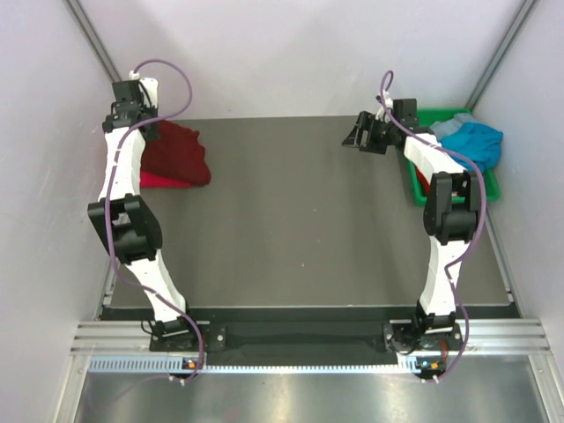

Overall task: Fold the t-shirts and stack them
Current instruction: Neatly place the folded tshirt to the corner

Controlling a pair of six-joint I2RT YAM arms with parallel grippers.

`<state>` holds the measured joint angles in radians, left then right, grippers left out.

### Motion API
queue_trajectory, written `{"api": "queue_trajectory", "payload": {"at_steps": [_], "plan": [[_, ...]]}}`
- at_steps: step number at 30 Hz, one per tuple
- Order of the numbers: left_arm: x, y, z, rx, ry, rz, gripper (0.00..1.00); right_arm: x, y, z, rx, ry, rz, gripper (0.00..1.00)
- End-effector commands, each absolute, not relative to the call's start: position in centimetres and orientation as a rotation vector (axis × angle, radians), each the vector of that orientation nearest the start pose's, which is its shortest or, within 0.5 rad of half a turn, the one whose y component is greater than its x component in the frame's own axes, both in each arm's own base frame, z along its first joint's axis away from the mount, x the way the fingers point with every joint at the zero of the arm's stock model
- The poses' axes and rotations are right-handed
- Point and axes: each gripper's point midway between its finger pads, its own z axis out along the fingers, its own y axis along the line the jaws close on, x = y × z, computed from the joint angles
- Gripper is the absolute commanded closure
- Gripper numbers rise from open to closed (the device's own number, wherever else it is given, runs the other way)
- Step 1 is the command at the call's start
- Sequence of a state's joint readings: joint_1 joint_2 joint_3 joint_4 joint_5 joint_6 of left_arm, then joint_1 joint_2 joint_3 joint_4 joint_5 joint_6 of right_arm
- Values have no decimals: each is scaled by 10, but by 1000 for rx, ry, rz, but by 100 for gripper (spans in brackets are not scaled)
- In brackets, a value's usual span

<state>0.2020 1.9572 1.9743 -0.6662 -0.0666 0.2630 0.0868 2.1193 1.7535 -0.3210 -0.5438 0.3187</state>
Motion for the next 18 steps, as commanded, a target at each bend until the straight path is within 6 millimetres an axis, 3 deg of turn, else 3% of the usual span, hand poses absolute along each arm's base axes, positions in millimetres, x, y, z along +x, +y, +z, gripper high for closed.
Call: {"api": "queue_trajectory", "payload": {"at_steps": [1, 6, 12, 18], "plan": [[521, 154, 278, 15, 2134, 493, 100, 544, 148, 180, -67, 2161, 834, 22], [521, 165, 281, 23, 2120, 588, 100, 544, 148, 179, -64, 2161, 836, 22], [524, 170, 252, 95, 2180, 707, 100, 544, 149, 177, -60, 2164, 842, 22], [541, 180, 220, 128, 2211, 787, 100, 543, 148, 176, -60, 2166, 837, 22]]}}
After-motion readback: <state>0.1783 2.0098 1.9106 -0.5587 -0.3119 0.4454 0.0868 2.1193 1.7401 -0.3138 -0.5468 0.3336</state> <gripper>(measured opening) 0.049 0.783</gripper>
